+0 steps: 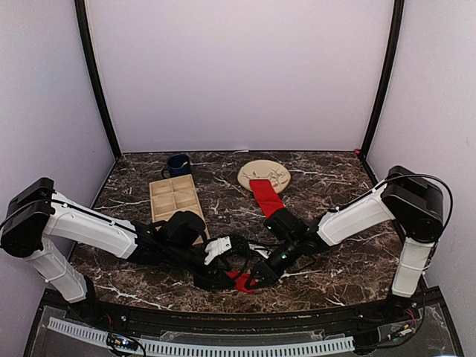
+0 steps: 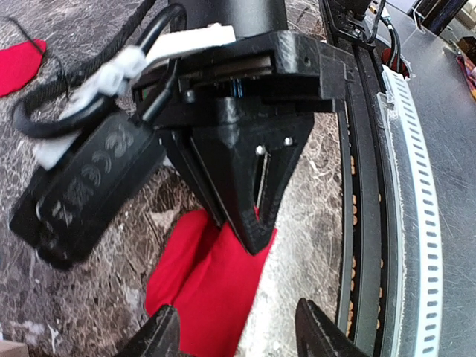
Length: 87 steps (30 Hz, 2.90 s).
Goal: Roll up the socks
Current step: Roll the sock at the center of the board.
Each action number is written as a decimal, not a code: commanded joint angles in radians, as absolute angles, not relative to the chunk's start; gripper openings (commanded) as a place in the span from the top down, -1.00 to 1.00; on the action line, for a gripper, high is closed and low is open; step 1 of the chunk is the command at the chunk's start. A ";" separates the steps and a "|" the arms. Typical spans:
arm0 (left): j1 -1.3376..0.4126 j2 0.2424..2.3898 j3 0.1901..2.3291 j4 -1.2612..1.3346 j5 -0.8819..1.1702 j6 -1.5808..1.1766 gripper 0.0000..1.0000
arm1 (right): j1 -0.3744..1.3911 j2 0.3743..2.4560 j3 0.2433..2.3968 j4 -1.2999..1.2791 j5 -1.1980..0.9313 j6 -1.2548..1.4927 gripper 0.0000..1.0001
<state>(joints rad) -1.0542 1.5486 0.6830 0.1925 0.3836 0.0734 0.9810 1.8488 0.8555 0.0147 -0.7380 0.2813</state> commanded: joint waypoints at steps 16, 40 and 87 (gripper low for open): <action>-1.081 1.646 0.751 0.130 0.397 0.163 -0.03 | 0.957 1.904 0.844 0.075 -0.853 0.365 1.00; -1.095 1.694 0.720 0.144 0.417 0.143 0.24 | 0.954 1.916 0.836 0.081 -0.860 0.367 1.00; -0.970 1.842 0.817 0.000 0.701 0.108 1.00 | 0.916 1.758 0.659 0.202 -0.681 0.390 0.22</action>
